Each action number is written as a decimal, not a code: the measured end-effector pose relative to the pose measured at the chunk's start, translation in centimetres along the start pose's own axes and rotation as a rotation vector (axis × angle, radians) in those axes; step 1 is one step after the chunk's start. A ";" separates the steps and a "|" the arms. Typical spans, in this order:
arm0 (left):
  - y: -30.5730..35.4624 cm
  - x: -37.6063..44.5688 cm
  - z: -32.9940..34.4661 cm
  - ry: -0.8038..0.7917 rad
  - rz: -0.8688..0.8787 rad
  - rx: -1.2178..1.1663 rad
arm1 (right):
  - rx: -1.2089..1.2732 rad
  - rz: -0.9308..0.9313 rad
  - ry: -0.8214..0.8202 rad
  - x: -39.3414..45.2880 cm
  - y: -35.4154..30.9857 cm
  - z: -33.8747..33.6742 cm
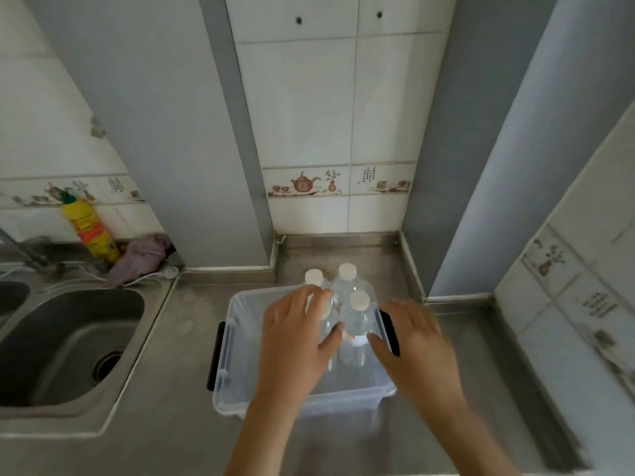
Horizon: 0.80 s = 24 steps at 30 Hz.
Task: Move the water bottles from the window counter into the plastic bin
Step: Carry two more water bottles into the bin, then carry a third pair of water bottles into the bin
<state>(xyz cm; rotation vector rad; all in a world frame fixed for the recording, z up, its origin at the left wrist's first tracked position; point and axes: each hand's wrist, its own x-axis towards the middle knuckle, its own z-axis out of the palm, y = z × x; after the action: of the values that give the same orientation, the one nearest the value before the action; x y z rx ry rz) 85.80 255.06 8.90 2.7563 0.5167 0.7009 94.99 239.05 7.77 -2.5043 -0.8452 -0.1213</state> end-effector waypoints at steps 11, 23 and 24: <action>4.0 -4.4 -2.4 -0.163 0.270 -0.096 | -0.168 0.283 0.201 -11.0 -2.8 -4.0; 16.3 -8.3 -0.7 -0.329 0.665 -0.246 | -0.209 0.648 0.319 -23.0 1.7 -10.0; 17.5 -8.9 -0.4 -0.342 0.699 -0.255 | -0.218 0.677 0.330 -24.2 2.2 -10.6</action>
<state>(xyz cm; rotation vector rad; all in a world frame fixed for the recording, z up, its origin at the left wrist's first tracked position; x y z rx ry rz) 83.10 235.71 11.19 2.6917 -0.5916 0.3619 77.56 219.20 10.43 -2.7175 0.1701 -0.3943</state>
